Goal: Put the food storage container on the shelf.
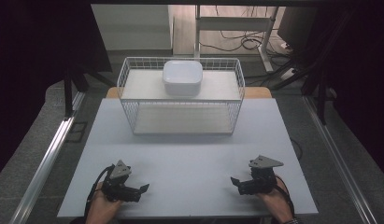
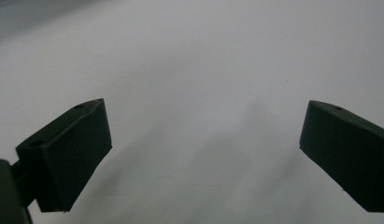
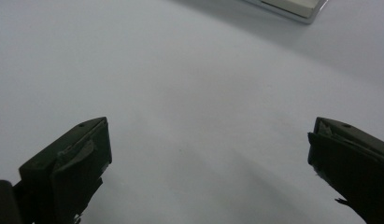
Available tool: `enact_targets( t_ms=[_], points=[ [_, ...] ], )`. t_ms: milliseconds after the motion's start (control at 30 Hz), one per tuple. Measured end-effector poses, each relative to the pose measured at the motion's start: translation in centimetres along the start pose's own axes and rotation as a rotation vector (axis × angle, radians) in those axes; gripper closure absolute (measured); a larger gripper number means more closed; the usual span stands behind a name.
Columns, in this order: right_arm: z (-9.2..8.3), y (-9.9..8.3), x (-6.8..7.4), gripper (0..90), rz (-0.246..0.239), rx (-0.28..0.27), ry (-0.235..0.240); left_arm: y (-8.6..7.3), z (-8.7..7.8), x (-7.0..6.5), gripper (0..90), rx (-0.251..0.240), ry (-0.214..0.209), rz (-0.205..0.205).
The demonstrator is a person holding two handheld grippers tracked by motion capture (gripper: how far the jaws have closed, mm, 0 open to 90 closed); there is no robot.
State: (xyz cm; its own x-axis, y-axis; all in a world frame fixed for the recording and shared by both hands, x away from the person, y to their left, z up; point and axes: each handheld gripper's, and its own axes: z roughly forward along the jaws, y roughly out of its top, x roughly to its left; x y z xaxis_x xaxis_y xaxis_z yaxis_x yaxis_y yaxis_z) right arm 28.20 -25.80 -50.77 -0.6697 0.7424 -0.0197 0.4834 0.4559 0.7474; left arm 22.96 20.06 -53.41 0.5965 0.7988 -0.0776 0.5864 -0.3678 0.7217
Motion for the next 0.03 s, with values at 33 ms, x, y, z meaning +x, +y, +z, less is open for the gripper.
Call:
enact_targets(
  t_ms=[33],
  points=[
    [0.00,0.00,0.00,0.0,0.000,0.000,0.000,0.00,0.00,0.00,1.9,0.000,0.000,0.000]
  ],
)
